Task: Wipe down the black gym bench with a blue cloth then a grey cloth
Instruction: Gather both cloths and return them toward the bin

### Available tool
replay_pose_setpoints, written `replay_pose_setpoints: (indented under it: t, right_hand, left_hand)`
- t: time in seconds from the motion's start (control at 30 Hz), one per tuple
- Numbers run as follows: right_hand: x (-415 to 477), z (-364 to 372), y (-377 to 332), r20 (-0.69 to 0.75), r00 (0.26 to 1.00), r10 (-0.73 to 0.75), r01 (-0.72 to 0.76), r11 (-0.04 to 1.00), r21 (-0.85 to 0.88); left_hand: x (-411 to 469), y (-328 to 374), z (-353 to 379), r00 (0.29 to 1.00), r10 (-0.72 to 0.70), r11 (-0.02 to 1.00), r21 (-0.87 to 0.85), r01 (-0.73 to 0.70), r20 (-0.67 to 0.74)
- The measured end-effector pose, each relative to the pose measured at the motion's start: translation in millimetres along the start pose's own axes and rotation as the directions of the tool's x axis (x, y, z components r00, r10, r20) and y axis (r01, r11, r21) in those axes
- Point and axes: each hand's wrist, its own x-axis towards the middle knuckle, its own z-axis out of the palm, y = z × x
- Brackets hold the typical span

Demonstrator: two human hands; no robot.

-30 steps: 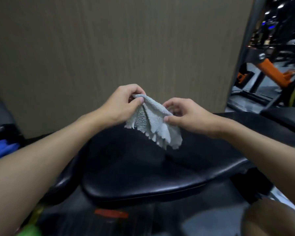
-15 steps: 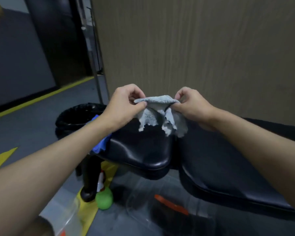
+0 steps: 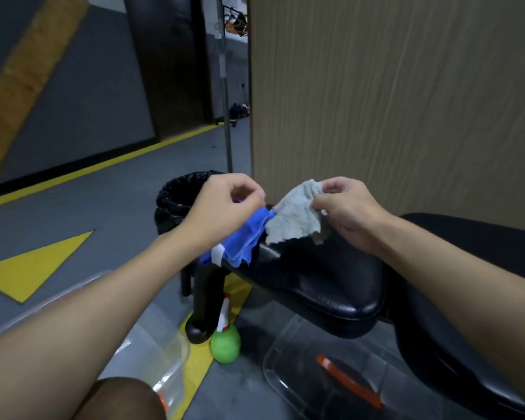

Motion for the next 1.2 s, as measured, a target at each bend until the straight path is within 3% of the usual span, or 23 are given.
replay_pose_setpoints:
  t: [0.07, 0.13, 0.2, 0.57, 0.93, 1.2]
  right_hand:
    - [2.2, 0.6, 3.7, -0.004, 1.0, 0.004, -0.004, 1.0, 0.001]
    - [2.5, -0.5, 5.2, 0.005, 1.0, -0.005, 0.004, 1.0, 0.027]
    - [1.8, 0.6, 6.6, 0.02, 1.0, -0.018, 0.017, 1.0, 0.026]
    - [3.8, 17.4, 29.2, 0.068, 0.998, 0.014, -0.013, 1.0, -0.006]
    - [-4.8, 34.8, 29.6, 0.056, 0.998, 0.023, -0.025, 0.999, 0.035]
    - [-30.5, 101.4, 39.5, 0.246, 0.969, -0.011, -0.004, 0.998, 0.062]
  left_hand:
    - [13.8, -32.8, -10.7, 0.997, -0.08, 0.982, 0.17, 0.082, -0.015]
    - [21.3, -60.7, -12.2, 0.974, -0.208, 0.93, 0.324, 0.171, 0.085]
    - [23.6, -75.9, -8.8, 0.938, -0.317, 0.898, 0.362, 0.25, 0.141]
    - [42.3, -80.4, -14.8, 0.884, -0.41, 0.91, 0.169, 0.38, 0.222]
    - [8.8, -89.3, -23.2, 0.974, -0.225, 0.972, 0.064, 0.224, 0.001]
    - [-97.3, -107.9, -84.1, 0.92, -0.345, 0.935, -0.158, 0.318, -0.185]
